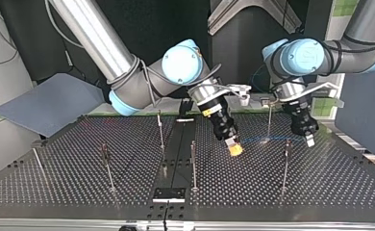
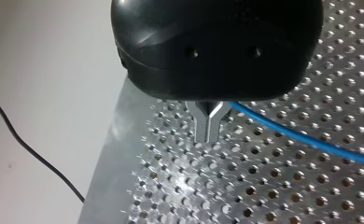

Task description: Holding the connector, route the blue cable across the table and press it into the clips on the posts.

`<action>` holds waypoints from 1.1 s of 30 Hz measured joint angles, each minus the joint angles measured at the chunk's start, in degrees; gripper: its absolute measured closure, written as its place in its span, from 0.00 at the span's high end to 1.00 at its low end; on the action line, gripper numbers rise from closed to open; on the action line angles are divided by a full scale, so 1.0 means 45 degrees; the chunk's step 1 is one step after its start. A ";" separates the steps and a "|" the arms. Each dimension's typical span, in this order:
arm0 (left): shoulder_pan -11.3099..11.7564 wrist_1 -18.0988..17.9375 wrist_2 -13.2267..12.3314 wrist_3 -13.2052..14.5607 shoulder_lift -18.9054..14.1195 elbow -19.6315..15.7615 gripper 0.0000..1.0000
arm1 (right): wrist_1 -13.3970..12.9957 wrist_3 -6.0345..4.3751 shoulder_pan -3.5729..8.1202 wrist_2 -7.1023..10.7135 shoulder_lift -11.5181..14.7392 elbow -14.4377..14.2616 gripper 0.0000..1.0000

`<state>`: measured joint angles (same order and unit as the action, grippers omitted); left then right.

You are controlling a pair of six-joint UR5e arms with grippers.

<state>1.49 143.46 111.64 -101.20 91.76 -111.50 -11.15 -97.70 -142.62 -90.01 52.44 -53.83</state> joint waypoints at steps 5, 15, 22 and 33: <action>-0.0039 0.0291 0.0075 0.0082 -0.0036 -0.0005 0.00 | 0.0074 -0.0010 0.0003 -0.0038 0.0000 0.0010 0.00; -0.0014 0.0065 -0.0005 0.0083 -0.0037 -0.0005 0.00 | 0.0184 -0.0160 0.0060 -0.0341 -0.0005 0.0002 0.00; 0.0309 -0.0626 -0.0761 -0.0046 0.0428 0.0136 0.00 | 0.0183 -0.0187 0.0194 -0.0443 -0.0020 -0.0002 0.00; 0.1076 -0.1360 -0.1833 -0.0425 0.0822 0.0576 0.00 | 0.0176 -0.0118 0.0402 -0.0448 -0.0038 0.0009 0.00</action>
<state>6.33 137.34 103.39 -103.11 95.46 -108.91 -10.36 -98.23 -140.81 -92.02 52.27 -53.78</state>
